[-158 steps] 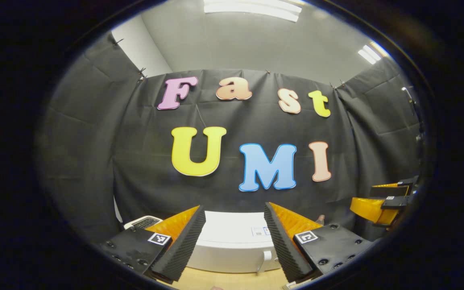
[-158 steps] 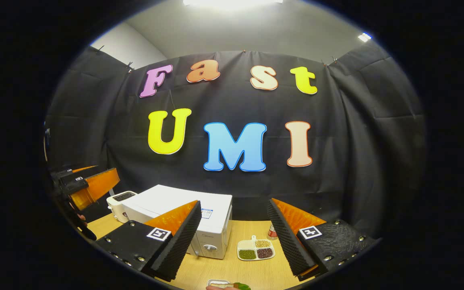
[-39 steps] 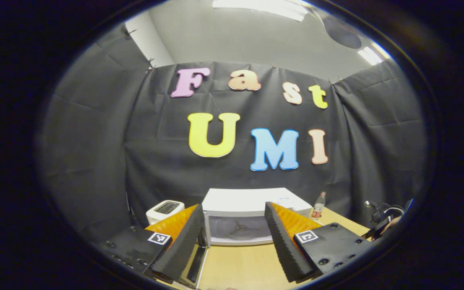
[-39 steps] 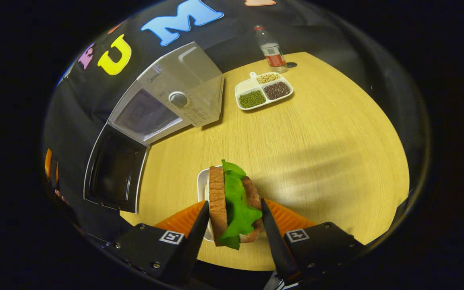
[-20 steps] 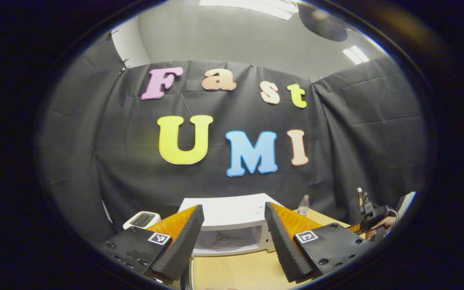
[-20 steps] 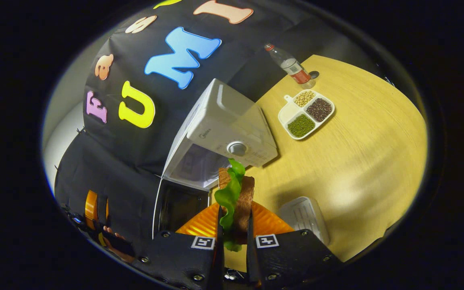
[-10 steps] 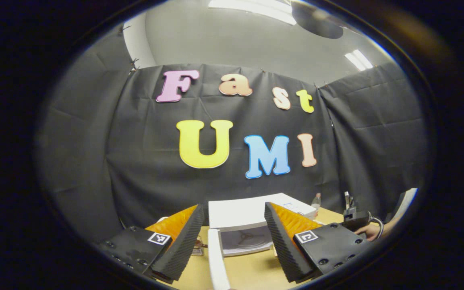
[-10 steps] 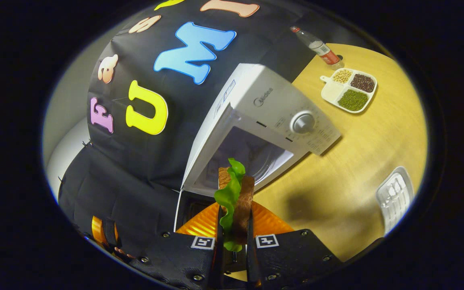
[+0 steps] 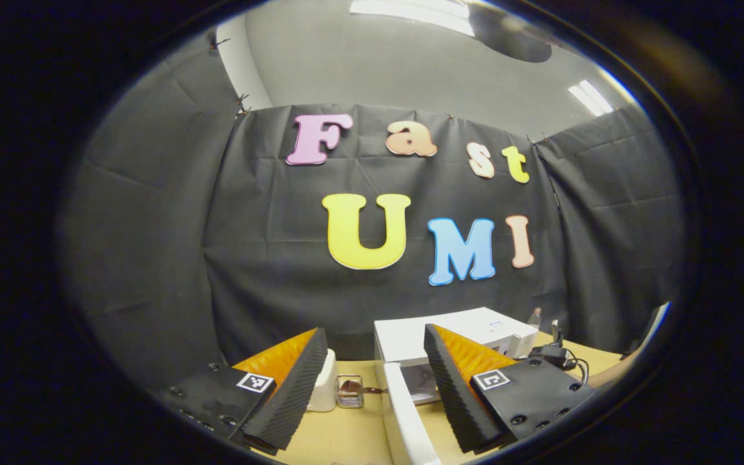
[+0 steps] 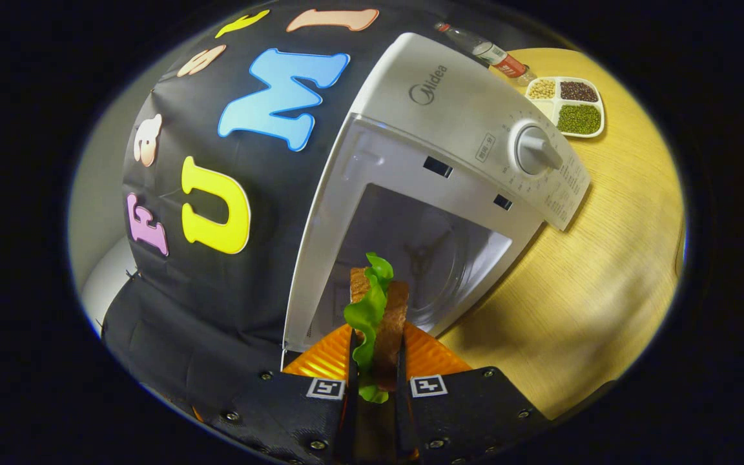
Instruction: Open the microwave oven with the left hand, put the food in, and close the microwave oven.
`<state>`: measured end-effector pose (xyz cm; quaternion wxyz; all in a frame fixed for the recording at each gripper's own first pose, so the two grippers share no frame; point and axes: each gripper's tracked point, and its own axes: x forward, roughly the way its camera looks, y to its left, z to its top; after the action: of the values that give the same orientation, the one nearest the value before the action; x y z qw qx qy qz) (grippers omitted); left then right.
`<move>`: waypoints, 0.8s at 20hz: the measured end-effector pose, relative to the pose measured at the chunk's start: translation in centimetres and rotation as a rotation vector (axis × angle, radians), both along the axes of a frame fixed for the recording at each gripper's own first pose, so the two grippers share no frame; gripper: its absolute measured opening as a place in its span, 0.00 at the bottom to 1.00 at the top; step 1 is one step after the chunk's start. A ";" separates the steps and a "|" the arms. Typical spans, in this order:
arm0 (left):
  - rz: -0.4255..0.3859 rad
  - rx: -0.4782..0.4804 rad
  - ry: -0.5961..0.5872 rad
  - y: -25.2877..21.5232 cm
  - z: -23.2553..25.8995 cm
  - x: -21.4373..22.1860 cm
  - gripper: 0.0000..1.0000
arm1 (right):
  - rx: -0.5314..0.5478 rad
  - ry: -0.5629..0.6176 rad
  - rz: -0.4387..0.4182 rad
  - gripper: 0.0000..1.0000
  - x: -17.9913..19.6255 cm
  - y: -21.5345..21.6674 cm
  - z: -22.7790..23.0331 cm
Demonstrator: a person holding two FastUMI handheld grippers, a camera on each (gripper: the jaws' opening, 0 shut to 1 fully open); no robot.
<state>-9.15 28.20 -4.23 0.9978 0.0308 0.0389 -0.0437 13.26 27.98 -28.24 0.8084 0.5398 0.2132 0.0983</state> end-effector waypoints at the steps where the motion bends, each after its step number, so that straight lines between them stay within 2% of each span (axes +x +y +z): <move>1: 0.001 0.006 0.006 0.3 -0.2 -0.2 0.96 | 0.012 0.000 -0.022 0.22 0.8 0.1 -0.2; 6: 0.012 0.026 0.035 1.6 -0.9 -0.9 0.96 | 0.072 0.003 -0.153 0.23 4.7 0.1 -1.5; 12: 0.026 0.024 0.050 2.5 -1.6 -1.5 0.96 | 0.094 -0.009 -0.246 0.23 8.8 1.2 -3.2; 16: 0.031 0.017 0.067 2.8 -1.8 -1.8 0.95 | 0.162 0.003 -0.361 0.23 12.1 0.6 -4.9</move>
<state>-10.91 30.98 -6.04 0.9962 0.0371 0.0732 -0.0290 25.31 28.54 -33.13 0.7665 0.6326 0.1056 -0.0323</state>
